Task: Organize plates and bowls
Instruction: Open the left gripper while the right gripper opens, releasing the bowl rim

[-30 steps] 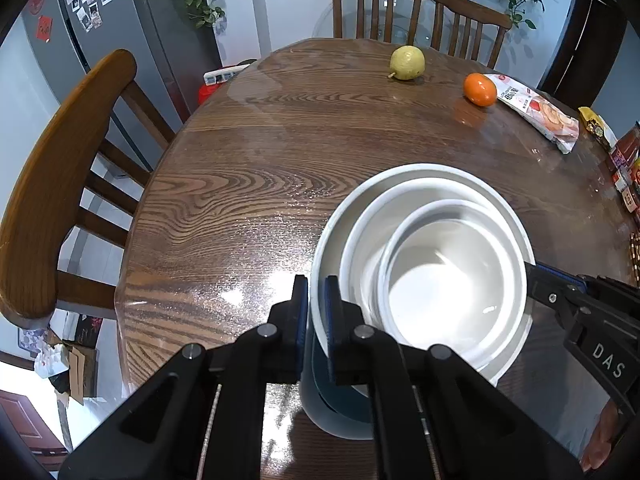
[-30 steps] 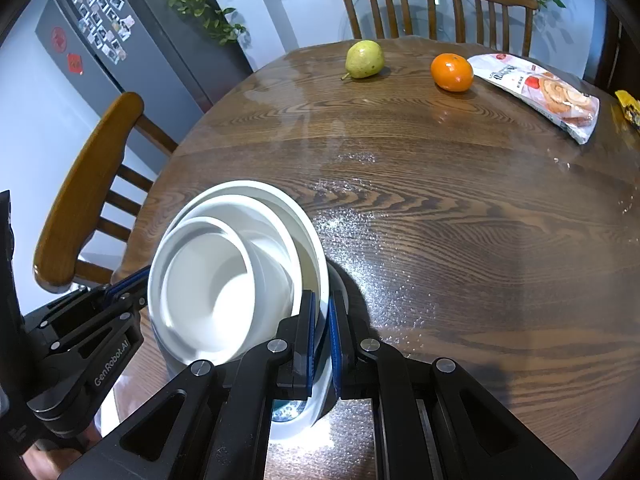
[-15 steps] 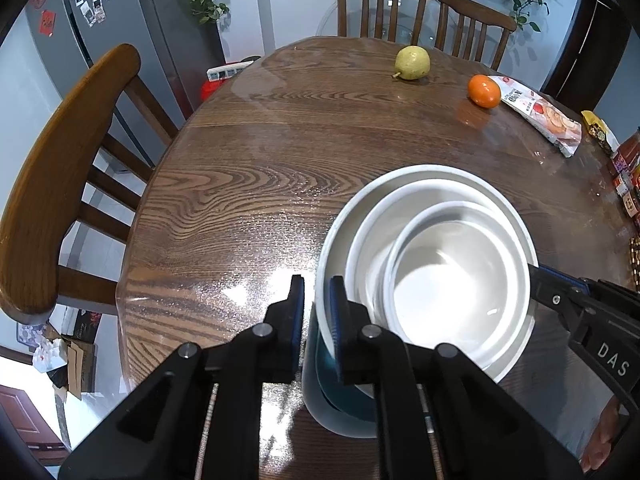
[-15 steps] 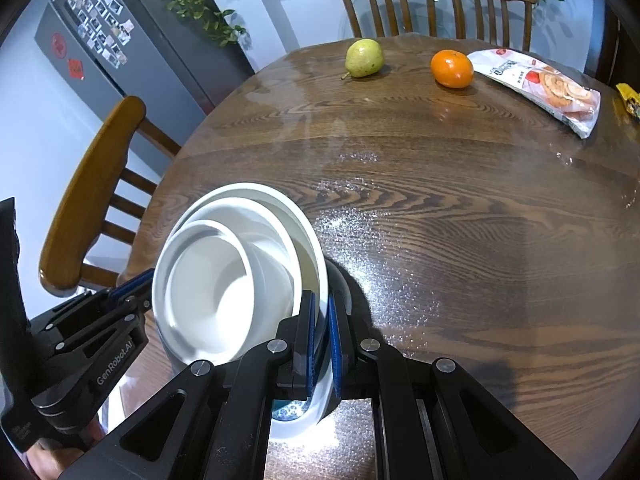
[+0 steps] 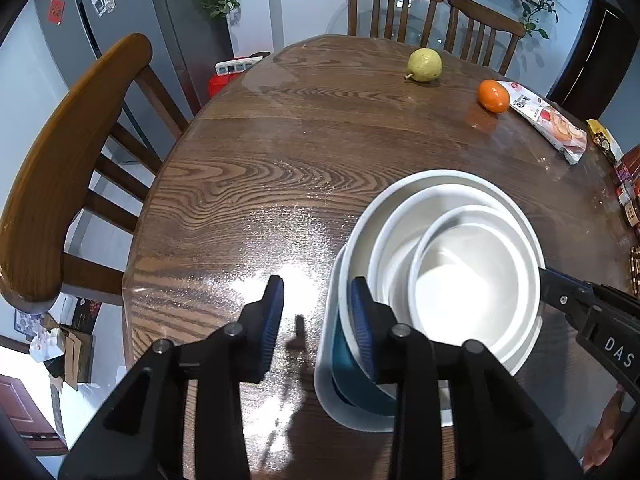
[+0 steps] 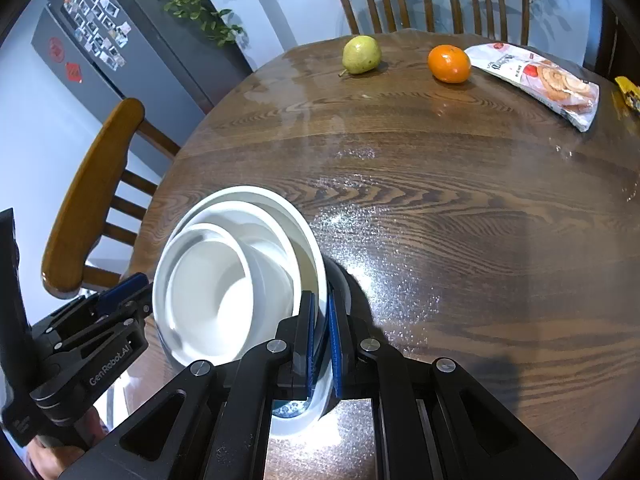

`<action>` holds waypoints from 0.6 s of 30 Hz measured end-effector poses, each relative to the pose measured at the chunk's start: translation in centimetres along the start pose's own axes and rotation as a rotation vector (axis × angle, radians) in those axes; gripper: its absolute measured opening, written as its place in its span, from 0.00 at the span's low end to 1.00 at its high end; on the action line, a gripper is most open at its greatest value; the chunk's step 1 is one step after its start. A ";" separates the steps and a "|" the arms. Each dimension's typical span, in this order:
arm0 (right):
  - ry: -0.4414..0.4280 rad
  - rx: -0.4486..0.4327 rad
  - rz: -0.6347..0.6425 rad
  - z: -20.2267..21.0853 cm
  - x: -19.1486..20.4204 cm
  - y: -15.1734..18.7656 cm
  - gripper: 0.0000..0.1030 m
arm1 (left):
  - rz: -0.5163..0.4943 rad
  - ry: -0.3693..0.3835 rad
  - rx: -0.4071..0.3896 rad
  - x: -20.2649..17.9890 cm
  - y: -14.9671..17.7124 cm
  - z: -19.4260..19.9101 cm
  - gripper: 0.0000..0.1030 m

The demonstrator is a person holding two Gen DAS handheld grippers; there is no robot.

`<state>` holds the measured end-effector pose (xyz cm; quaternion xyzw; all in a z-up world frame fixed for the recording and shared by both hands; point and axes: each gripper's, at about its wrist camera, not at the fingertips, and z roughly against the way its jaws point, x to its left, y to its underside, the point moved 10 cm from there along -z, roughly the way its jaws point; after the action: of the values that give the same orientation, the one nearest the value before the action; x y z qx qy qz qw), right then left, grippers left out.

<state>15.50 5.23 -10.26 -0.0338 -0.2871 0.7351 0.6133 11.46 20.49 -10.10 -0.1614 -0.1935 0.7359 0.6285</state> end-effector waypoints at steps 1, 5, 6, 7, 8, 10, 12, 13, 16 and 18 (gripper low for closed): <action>-0.002 0.001 0.000 0.0 0.0 0.0 0.10 | 0.002 0.000 0.003 0.1 0.1 0.0 0.32; -0.009 -0.009 0.000 0.3 0.1 -0.1 0.10 | -0.001 -0.024 -0.037 0.4 -0.5 0.9 0.42; -0.005 -0.019 0.003 0.6 0.1 -0.3 0.10 | 0.000 -0.019 -0.053 0.4 -0.8 1.4 0.50; -0.002 -0.029 0.006 0.8 0.1 -0.5 0.10 | -0.001 -0.012 -0.068 0.4 -1.1 1.9 0.56; -0.007 -0.033 0.004 1.0 0.1 -0.6 0.10 | -0.005 -0.011 -0.076 0.3 -1.2 2.1 0.56; -0.030 -0.032 0.002 1.1 0.5 -0.6 0.10 | -0.014 -0.013 -0.083 0.2 -1.3 2.4 0.56; -0.027 -0.039 0.019 1.3 0.9 -0.5 0.10 | -0.012 -0.007 -0.081 0.0 -1.2 2.3 0.56; -0.030 -0.041 0.023 1.4 1.1 -0.5 0.10 | -0.012 -0.006 -0.081 0.0 -1.2 2.3 0.56; -0.024 -0.054 0.035 1.9 1.3 -0.6 0.10 | -0.015 -0.004 -0.086 -0.1 -1.1 2.4 0.56; -0.023 -0.062 0.038 2.2 1.4 -0.7 0.10 | -0.016 -0.002 -0.091 -0.2 -1.0 2.7 0.58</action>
<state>14.92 5.76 -7.71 -0.0498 -0.3158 0.7377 0.5946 11.08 20.25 -7.29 -0.1876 -0.2286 0.7212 0.6264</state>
